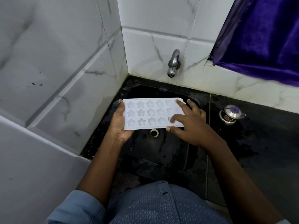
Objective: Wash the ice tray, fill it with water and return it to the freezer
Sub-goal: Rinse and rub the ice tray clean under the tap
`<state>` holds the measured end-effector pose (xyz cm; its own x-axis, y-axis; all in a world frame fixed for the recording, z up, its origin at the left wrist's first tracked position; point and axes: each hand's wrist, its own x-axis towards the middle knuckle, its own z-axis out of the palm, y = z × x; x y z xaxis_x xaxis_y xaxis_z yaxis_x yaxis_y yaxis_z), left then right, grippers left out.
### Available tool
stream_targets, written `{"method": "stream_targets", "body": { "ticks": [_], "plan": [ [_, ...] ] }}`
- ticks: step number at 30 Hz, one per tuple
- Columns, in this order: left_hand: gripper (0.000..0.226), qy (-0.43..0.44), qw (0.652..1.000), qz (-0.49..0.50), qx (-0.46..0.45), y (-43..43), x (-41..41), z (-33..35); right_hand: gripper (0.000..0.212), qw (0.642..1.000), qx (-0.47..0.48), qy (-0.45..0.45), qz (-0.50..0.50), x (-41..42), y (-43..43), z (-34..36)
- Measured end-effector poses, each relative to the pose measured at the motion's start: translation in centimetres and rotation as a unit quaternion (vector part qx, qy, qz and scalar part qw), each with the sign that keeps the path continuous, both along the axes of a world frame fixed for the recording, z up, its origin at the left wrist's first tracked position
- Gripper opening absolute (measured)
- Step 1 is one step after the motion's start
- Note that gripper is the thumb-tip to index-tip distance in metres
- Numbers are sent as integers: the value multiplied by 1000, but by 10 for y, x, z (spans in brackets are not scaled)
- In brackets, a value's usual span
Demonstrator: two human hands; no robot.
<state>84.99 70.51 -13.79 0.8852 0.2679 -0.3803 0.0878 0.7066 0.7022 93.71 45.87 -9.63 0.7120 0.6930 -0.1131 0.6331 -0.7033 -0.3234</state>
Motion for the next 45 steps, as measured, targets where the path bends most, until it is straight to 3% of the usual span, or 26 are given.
{"method": "stream_targets", "body": {
  "ticks": [13,18,24,33,40,45],
  "plan": [
    [79,-1,1000,4,-4,-4,-1,1,42,999,-22,27,-1,-1,-3,0],
    [83,-1,1000,-3,-5,-6,-2,0,39,998,58,-16,-17,-10,3,4],
    [81,4,1000,0,-6,-11,-2,4,54,1000,-3,10,28,-15,13,0],
    [84,-17,999,-18,-21,-10,-7,-1,46,999,-8,1,37,-20,15,2],
    [81,-10,1000,-2,-21,-11,-10,3,76,999,-18,-1,41,-19,15,4],
    [80,-14,1000,2,-21,-13,-8,3,61,999,4,-3,35,-14,13,4]
  ]
}}
